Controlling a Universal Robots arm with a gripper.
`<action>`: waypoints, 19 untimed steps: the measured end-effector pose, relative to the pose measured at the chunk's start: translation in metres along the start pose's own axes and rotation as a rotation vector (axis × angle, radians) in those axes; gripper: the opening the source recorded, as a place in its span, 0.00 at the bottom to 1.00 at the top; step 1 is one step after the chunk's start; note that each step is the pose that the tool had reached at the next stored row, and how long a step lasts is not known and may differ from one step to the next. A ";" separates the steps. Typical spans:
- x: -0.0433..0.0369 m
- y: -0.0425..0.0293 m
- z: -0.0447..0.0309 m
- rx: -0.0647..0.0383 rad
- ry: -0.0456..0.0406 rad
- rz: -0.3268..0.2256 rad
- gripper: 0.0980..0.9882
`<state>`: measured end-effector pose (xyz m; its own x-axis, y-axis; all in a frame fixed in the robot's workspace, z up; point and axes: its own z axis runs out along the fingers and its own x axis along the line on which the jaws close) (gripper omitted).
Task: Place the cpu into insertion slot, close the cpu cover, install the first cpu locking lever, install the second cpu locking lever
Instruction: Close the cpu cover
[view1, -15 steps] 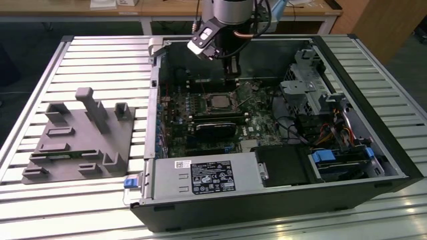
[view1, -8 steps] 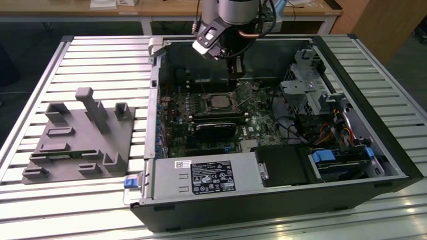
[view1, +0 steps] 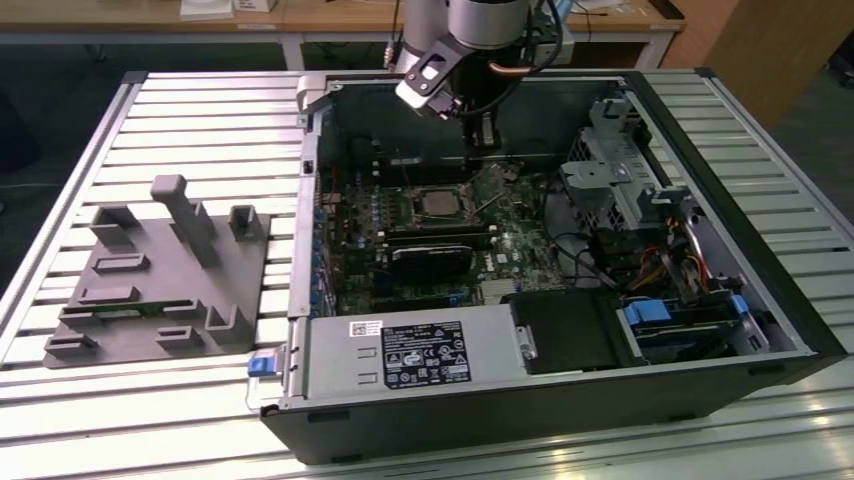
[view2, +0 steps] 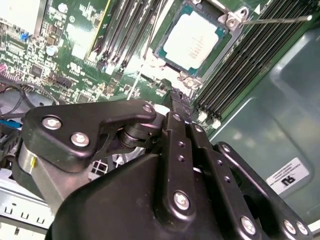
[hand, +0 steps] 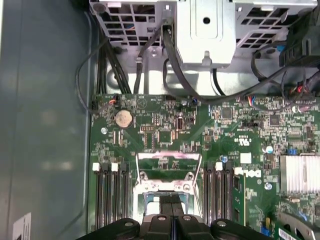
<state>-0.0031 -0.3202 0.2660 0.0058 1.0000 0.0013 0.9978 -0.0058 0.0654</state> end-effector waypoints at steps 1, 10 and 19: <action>0.0000 0.0014 0.0001 0.000 0.0000 0.000 0.01; 0.0001 0.0121 0.0008 0.000 -0.0001 0.000 0.01; 0.0002 0.0230 0.0016 0.000 0.0001 0.000 0.01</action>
<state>0.0199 -0.3202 0.2660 0.0058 1.0000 0.0014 0.9978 -0.0058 0.0654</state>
